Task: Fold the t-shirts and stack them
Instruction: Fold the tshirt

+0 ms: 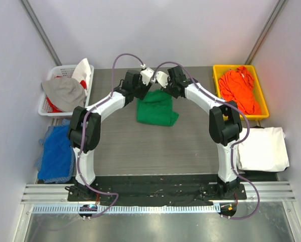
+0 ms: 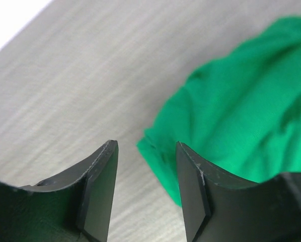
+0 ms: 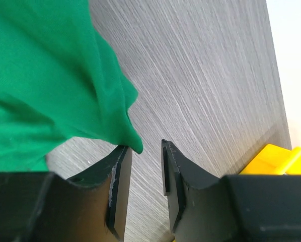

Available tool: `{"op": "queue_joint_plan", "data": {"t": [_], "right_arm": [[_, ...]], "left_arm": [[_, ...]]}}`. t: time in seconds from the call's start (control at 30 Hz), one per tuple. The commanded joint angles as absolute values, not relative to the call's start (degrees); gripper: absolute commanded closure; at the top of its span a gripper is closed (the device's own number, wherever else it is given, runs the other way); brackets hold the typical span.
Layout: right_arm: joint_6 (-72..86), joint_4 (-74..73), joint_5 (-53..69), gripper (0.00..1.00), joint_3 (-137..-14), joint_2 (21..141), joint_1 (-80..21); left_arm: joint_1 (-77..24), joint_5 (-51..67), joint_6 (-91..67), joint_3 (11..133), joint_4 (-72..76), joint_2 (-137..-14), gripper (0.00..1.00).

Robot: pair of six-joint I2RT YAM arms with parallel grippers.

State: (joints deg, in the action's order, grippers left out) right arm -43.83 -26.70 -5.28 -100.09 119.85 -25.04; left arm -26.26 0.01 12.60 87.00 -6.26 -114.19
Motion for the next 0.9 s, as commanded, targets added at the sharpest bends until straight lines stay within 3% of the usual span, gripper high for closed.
{"op": "queue_joint_plan", "data": {"t": [0.0, 0.23, 0.6, 0.87], "right_arm": [[-42.54, -24.79, -7.12, 0.63, -102.40, 120.50, -24.96], [-40.34, -23.55, -9.23, 0.63, -98.53, 117.69, -25.05], [-36.13, -24.52, -4.49, 0.62, -90.89, 106.80, -25.58], [-33.58, -24.87, -0.79, 0.60, -90.44, 106.08, -26.19]], "left_arm": [[-26.10, -5.18, 13.10, 91.84, -6.68, -115.22, 0.45], [-25.93, -6.25, 11.78, 92.20, -8.52, -111.90, 0.41], [-26.10, 6.75, 4.84, 82.89, -10.55, -102.84, 0.40], [-27.24, 11.07, 2.37, 80.16, -10.99, -102.65, 0.40]]}}
